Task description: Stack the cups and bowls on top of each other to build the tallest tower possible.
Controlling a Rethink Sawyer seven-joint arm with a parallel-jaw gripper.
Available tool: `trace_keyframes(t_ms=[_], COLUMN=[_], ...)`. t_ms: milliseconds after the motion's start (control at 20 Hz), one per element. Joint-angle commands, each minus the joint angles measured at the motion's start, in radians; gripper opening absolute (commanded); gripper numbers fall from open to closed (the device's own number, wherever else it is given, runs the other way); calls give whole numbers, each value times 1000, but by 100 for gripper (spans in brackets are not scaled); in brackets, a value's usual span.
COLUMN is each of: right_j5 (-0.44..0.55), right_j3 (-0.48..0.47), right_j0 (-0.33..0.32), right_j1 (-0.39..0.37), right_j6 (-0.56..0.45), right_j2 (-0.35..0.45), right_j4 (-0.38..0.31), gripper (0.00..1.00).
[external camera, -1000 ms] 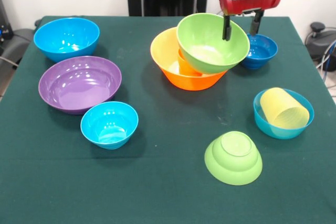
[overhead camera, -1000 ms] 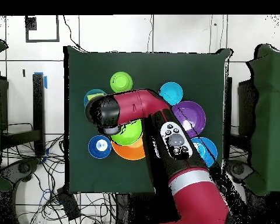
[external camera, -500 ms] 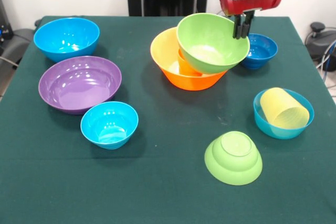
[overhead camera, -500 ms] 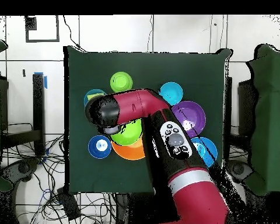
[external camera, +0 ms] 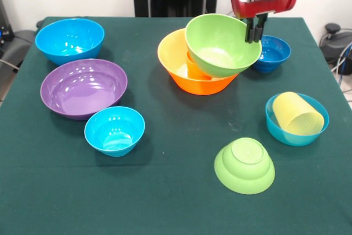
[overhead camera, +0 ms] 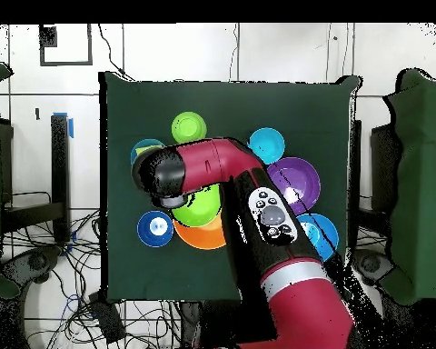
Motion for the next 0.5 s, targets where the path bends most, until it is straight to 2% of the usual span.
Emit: trace_keyframes(t_ms=[50,300,350,500], right_j5=[-53,-41,-42,-29], right_j3=[-45,-37,-36,-48], right_j0=[22,23,23,25], right_j1=[62,53,52,56], right_j6=[-45,-42,-39,-41], right_j2=[7,2,2,2], right_j4=[-77,-75,-74,-71], gripper=[0,0,100,100])
